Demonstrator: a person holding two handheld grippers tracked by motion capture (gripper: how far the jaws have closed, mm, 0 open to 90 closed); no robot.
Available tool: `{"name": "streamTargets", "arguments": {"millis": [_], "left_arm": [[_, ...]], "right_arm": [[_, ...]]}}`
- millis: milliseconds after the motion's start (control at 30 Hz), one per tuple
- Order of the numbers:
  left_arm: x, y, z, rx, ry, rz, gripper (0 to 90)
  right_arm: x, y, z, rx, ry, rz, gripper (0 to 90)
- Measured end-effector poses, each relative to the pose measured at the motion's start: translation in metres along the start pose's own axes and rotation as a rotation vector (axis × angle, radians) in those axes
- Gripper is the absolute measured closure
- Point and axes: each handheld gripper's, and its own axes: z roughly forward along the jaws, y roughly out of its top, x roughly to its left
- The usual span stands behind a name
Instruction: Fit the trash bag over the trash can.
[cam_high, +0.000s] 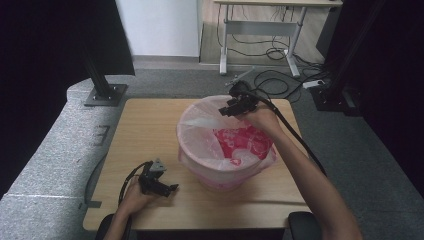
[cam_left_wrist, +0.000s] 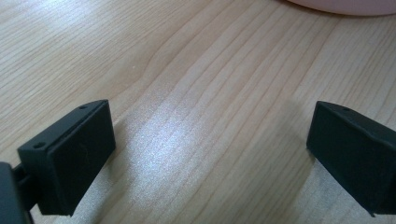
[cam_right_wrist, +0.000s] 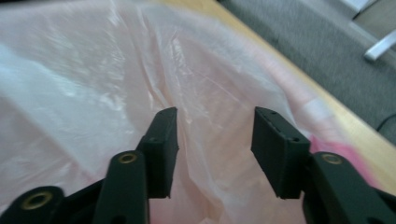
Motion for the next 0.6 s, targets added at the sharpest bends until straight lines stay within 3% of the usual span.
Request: {"name": "streamTargets", "arguments": {"millis": [133, 233, 367, 500, 600], "left_arm": [[0.000, 0.000, 0.000, 0.000, 0.000, 0.000, 0.6], [0.000, 0.000, 0.000, 0.000, 0.000, 0.001, 0.6], [0.000, 0.000, 0.000, 0.000, 0.000, 0.001, 0.6], [0.000, 0.000, 0.000, 0.000, 0.000, 0.000, 0.6], [0.000, 0.000, 0.000, 0.001, 0.000, 0.001, 0.4]], "right_arm": [[0.000, -0.008, 0.026, 0.062, -0.011, 0.028, 42.5], [0.003, -0.014, 0.038, 0.114, -0.017, 0.002, 41.3], [0.005, -0.009, 0.020, 0.067, -0.011, -0.004, 37.2], [0.019, 0.003, -0.004, 0.005, 0.010, -0.031, 37.3], [0.036, 0.009, 0.002, -0.001, 0.055, -0.065, 35.3]]}}
